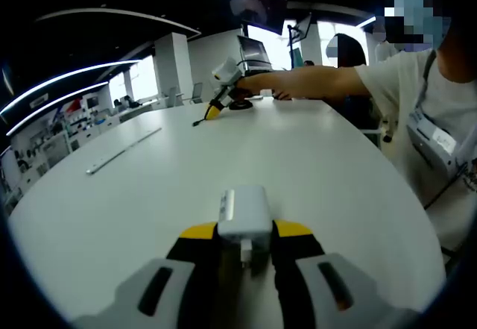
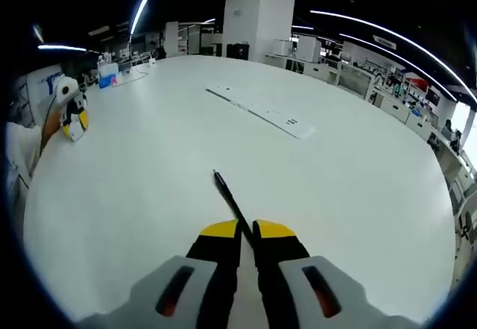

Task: Plug the desk Type‑C cable into the charger adapter.

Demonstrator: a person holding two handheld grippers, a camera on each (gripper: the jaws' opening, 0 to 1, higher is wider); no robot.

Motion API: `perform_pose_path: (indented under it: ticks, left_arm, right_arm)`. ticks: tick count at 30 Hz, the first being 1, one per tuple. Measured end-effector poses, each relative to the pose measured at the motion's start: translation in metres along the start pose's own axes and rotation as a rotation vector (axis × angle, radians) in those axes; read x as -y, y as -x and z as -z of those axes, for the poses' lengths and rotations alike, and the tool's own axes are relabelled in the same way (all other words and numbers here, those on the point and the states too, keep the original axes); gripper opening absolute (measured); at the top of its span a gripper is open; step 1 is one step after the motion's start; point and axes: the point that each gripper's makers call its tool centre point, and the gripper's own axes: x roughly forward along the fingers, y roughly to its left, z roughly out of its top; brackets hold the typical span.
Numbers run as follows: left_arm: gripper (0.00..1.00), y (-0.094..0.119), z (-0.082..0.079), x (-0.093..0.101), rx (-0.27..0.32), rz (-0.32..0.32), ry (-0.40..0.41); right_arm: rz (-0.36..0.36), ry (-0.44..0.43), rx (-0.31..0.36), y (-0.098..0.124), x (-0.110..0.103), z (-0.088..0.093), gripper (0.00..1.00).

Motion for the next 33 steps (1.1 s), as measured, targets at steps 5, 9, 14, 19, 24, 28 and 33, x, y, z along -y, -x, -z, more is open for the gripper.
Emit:
perform_pose_path:
  ticks: [5, 9, 14, 19, 24, 28, 33]
  left_arm:
    - [0.26, 0.000, 0.000, 0.000, 0.003, 0.005, 0.009]
    - [0.26, -0.001, 0.000, 0.001, 0.007, 0.005, 0.011]
    - [0.26, 0.000, 0.000, 0.000, 0.008, 0.005, 0.011]
    - [0.26, 0.000, 0.000, 0.000, 0.007, 0.002, 0.009]
    - [0.26, 0.000, 0.000, 0.000, 0.007, 0.001, 0.006]
    - [0.26, 0.001, 0.001, 0.000, 0.008, 0.000, 0.006]
    - [0.26, 0.001, 0.001, 0.000, 0.008, -0.002, 0.004]
  right_arm:
    - [-0.007, 0.054, -0.015, -0.001, 0.010, -0.003, 0.04]
    - [-0.026, 0.070, -0.010, -0.002, 0.015, -0.006, 0.03]
    - [-0.026, 0.096, -0.017, 0.001, 0.011, -0.008, 0.03]
    - [-0.033, 0.106, -0.009, 0.005, 0.016, -0.014, 0.03]
    - [-0.054, 0.117, -0.008, 0.008, 0.012, -0.015, 0.03]
    - [-0.062, 0.137, -0.021, 0.012, 0.007, -0.016, 0.03]
    - [-0.070, 0.153, -0.030, 0.015, 0.003, -0.017, 0.03]
